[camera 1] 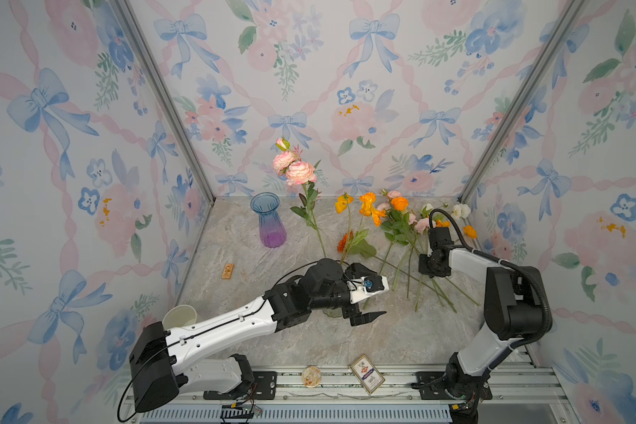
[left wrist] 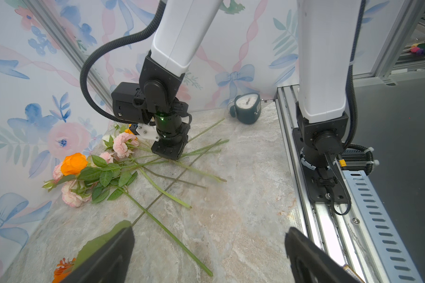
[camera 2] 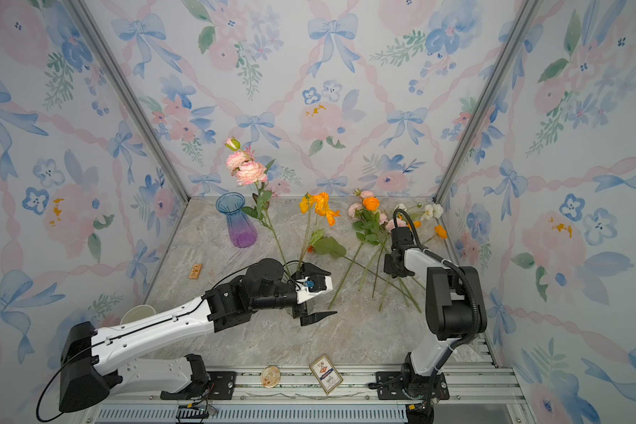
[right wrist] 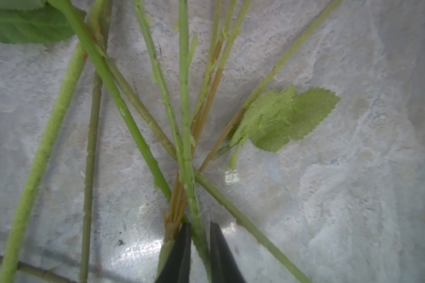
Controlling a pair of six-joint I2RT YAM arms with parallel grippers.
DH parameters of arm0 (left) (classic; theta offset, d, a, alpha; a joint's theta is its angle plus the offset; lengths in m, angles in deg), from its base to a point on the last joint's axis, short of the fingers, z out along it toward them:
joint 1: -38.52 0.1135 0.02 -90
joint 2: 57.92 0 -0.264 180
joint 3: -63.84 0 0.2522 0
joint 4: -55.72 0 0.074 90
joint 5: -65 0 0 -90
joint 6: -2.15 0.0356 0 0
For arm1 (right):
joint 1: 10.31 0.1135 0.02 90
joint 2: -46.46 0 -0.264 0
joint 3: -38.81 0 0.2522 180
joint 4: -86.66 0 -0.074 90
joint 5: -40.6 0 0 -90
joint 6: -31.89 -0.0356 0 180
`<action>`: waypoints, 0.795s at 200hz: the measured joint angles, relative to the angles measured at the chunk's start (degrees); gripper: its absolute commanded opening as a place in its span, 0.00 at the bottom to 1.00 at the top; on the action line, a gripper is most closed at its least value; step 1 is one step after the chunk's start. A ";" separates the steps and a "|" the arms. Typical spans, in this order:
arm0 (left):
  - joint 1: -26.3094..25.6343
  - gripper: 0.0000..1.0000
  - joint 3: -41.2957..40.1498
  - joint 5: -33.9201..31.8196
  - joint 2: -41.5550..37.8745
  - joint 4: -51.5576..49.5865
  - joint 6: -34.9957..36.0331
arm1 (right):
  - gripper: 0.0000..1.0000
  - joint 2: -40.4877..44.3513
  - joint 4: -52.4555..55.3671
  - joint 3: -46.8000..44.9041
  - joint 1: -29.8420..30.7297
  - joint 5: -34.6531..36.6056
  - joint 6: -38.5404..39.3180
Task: Arrange flowers in a vase
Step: Pick up the flower from the flowers.
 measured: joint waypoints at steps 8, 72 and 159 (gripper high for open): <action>0.00 0.98 -0.11 -0.15 0.00 -0.02 0.00 | 0.19 0.00 0.02 0.00 0.00 0.04 0.00; 0.00 0.98 -0.15 -0.61 0.00 -0.02 0.00 | 0.12 -1.14 0.02 0.94 0.00 0.00 0.87; 0.00 0.98 -0.17 -1.22 0.00 0.00 0.00 | 0.01 0.87 1.09 1.03 1.46 -0.66 2.84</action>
